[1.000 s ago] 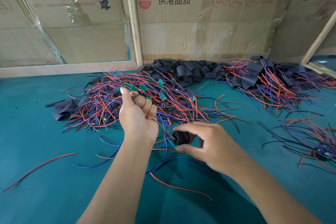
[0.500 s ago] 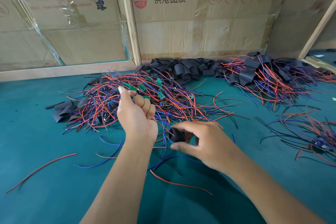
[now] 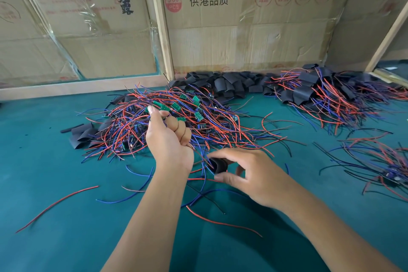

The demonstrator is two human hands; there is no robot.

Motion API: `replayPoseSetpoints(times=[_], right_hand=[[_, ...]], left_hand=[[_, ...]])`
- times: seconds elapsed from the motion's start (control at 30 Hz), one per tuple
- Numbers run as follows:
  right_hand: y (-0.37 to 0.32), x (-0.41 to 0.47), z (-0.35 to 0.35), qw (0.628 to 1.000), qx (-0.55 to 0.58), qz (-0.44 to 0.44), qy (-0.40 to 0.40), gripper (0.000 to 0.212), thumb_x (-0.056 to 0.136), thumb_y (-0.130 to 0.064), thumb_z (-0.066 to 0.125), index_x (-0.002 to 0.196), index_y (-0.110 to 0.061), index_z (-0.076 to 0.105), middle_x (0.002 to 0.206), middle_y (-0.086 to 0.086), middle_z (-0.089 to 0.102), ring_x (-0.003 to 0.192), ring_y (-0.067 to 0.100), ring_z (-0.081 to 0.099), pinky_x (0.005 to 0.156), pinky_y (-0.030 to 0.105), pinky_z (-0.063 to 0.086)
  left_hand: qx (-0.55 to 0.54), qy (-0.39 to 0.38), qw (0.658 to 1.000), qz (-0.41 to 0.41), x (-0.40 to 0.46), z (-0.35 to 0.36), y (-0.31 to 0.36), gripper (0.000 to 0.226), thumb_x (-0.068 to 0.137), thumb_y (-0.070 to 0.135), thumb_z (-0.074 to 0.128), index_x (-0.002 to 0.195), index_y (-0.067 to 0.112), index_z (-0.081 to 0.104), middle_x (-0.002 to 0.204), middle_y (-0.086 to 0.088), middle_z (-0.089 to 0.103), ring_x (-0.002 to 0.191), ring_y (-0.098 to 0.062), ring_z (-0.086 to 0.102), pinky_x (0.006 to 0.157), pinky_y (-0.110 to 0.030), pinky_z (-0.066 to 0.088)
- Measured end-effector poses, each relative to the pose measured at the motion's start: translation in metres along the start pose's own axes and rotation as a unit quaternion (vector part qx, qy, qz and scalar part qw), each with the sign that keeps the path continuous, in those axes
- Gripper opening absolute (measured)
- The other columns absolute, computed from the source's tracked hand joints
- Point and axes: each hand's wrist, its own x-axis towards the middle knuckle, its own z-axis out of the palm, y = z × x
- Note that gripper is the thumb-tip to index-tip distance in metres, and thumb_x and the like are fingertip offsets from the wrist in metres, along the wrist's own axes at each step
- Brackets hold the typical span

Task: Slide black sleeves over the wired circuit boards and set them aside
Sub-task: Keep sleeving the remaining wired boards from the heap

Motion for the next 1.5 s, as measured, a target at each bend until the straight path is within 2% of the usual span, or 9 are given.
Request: replayPoseSetpoints(times=[0.13, 0.33, 0.57, 0.67, 0.87, 1.0, 1.13, 1.33, 1.5], right_hand=[[0.000, 0.000, 0.002, 1.000, 0.006, 0.008, -0.013, 0.038, 0.094, -0.041, 0.068, 0.131, -0.038, 0.060, 0.114, -0.019, 0.067, 0.086, 0.031, 0.066, 0.074, 0.036, 0.053], [-0.002, -0.002, 0.005, 1.000, -0.011, -0.011, 0.025, 0.037, 0.090, -0.045, 0.072, 0.122, -0.027, 0.068, 0.090, -0.019, 0.068, 0.078, -0.003, 0.061, 0.069, 0.007, 0.041], [-0.001, 0.000, 0.008, 0.992, -0.056, 0.014, 0.114, 0.023, 0.087, -0.045, 0.067, 0.103, -0.030, 0.066, 0.086, -0.014, 0.066, 0.077, 0.001, 0.060, 0.068, 0.016, 0.045], [0.000, 0.002, 0.003, 0.983, -0.092, 0.012, 0.158, 0.019, 0.086, -0.038, 0.067, 0.101, -0.027, 0.068, 0.092, -0.011, 0.067, 0.088, 0.012, 0.061, 0.082, 0.036, 0.049], [0.007, 0.003, -0.013, 0.958, -0.138, 0.000, 0.251, 0.029, 0.085, -0.032, 0.072, 0.109, -0.018, 0.071, 0.102, -0.004, 0.069, 0.096, 0.023, 0.062, 0.086, 0.047, 0.048], [0.006, 0.001, -0.023, 0.949, -0.132, -0.015, 0.286, 0.030, 0.089, -0.033, 0.069, 0.115, -0.018, 0.069, 0.097, -0.005, 0.067, 0.091, 0.020, 0.063, 0.083, 0.037, 0.049], [0.003, 0.001, -0.027, 0.942, -0.070, -0.037, 0.326, 0.028, 0.089, -0.019, 0.075, 0.116, -0.018, 0.070, 0.095, -0.005, 0.065, 0.089, 0.010, 0.063, 0.079, 0.016, 0.047], [0.001, 0.001, -0.031, 0.944, -0.076, -0.074, 0.311, 0.035, 0.088, -0.025, 0.072, 0.119, -0.010, 0.070, 0.098, -0.002, 0.065, 0.091, 0.011, 0.062, 0.077, 0.025, 0.051], [0.006, 0.000, -0.032, 0.934, -0.112, -0.089, 0.326, 0.037, 0.084, -0.017, 0.079, 0.119, -0.008, 0.070, 0.099, 0.000, 0.066, 0.088, 0.009, 0.061, 0.076, 0.023, 0.050]], left_hand=[[0.012, -0.001, 1.000, 0.013, -0.001, 0.001, 0.003, 0.038, 0.105, 0.043, 0.046, 0.077, 0.017, 0.045, 0.055, 0.005, 0.020, 0.045, -0.014, 0.014, 0.038, -0.024, 0.016], [0.042, -0.004, 0.998, 0.045, -0.006, 0.006, 0.004, 0.037, 0.105, 0.043, 0.046, 0.077, 0.018, 0.046, 0.056, 0.003, 0.020, 0.047, -0.015, 0.013, 0.040, -0.023, 0.017], [0.030, -0.061, 0.998, -0.001, -0.026, 0.018, -0.010, 0.044, 0.103, 0.052, 0.040, 0.072, 0.022, 0.048, 0.053, 0.004, 0.018, 0.042, -0.013, 0.013, 0.040, -0.020, 0.015], [0.012, -0.120, 0.991, -0.063, -0.040, 0.022, -0.021, 0.049, 0.104, 0.055, 0.031, 0.074, 0.022, 0.052, 0.055, 0.004, 0.020, 0.042, -0.012, 0.018, 0.040, -0.022, 0.023], [0.100, -0.223, 0.969, -0.043, -0.049, 0.026, -0.027, 0.034, 0.098, 0.037, 0.048, 0.100, 0.008, 0.064, 0.087, -0.012, 0.071, 0.085, -0.027, 0.067, 0.082, -0.033, 0.054], [0.136, -0.269, 0.953, -0.038, -0.051, 0.022, -0.029, 0.018, 0.105, 0.022, 0.043, 0.112, 0.008, 0.051, 0.107, -0.020, 0.074, 0.105, -0.026, 0.069, 0.090, -0.032, 0.052], [0.170, -0.311, 0.935, -0.026, -0.052, 0.019, -0.034, 0.019, 0.100, 0.031, 0.053, 0.097, 0.014, 0.046, 0.121, -0.013, 0.071, 0.119, -0.027, 0.062, 0.108, -0.044, 0.041], [0.170, -0.312, 0.934, 0.023, -0.046, 0.014, -0.033, 0.011, 0.085, 0.033, 0.071, 0.092, 0.024, 0.071, 0.094, -0.004, 0.067, 0.093, -0.019, 0.059, 0.093, -0.040, 0.044], [0.174, -0.344, 0.923, 0.022, -0.041, 0.010, -0.032, 0.008, 0.086, 0.018, 0.075, 0.093, 0.018, 0.074, 0.093, -0.003, 0.072, 0.086, -0.009, 0.065, 0.077, -0.018, 0.049]])
